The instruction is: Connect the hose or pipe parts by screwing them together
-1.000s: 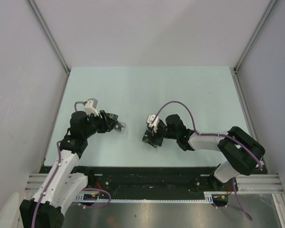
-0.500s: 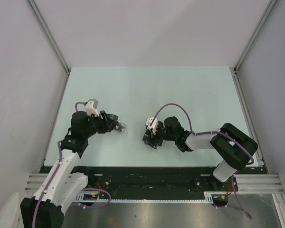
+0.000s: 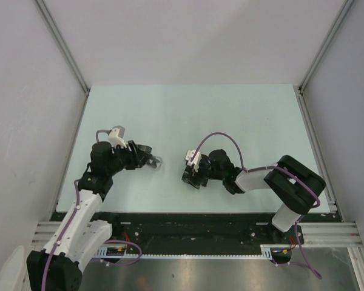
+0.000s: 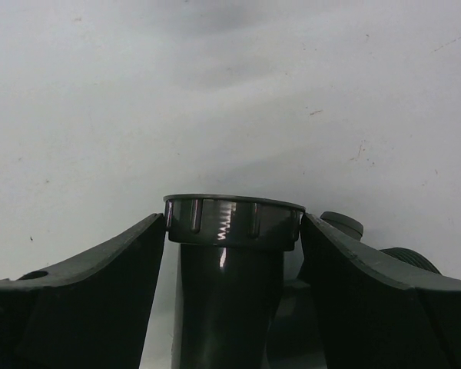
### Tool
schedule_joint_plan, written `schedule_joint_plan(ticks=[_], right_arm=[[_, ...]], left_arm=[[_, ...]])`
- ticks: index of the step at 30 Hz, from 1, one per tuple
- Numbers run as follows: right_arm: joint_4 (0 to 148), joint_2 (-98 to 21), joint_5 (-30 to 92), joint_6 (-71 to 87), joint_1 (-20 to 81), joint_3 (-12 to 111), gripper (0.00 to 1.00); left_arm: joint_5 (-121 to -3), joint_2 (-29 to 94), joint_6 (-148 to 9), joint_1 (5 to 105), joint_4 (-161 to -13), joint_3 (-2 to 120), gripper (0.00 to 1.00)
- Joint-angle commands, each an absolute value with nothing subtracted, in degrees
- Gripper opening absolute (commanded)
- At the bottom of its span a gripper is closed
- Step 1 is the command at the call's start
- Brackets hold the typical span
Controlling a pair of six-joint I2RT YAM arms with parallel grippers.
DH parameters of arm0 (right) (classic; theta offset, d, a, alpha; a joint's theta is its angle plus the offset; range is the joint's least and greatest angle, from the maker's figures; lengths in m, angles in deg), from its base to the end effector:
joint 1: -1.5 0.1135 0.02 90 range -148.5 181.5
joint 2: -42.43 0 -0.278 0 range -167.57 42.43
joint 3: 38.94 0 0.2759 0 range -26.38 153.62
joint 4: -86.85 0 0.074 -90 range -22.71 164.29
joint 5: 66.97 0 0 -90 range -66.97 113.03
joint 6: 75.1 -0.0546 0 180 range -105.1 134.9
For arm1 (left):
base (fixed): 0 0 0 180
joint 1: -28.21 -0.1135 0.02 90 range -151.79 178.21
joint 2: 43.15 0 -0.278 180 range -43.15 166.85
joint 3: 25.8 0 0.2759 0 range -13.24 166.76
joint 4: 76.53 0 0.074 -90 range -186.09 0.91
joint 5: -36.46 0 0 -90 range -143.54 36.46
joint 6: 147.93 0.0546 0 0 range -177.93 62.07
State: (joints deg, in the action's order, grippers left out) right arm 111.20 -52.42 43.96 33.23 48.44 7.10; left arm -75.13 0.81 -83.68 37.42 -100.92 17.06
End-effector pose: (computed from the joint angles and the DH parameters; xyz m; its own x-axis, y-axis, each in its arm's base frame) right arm 0.2172 0.2610 0.1311 0.0161 -0.4130 -0.9106 -0.9475 0.2847 -0.1459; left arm 0.2025 -0.0532 0.2475 -0.5897 -0.3136 -0.7442 0.2448 0.8088 -0.5348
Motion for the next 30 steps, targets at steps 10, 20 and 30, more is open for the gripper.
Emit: schedule_joint_plan(ticks=[10, 20, 30], right_arm=[[114.19, -53.46, 44.04, 35.38, 49.31, 7.64, 0.52], [112.17, -40.20, 47.82, 35.91, 48.61, 8.34, 0.36], [112.44, -26.49, 55.72, 32.84, 45.36, 8.43, 0.32]], left_arm=[[-78.85, 0.53, -87.37, 36.82, -97.00, 16.56, 0.00], [-86.05, -2.54, -93.34, 36.74, -97.00, 21.38, 0.00], [-91.51, -4.66, -100.02, 36.74, -96.47, 29.47, 0.00]])
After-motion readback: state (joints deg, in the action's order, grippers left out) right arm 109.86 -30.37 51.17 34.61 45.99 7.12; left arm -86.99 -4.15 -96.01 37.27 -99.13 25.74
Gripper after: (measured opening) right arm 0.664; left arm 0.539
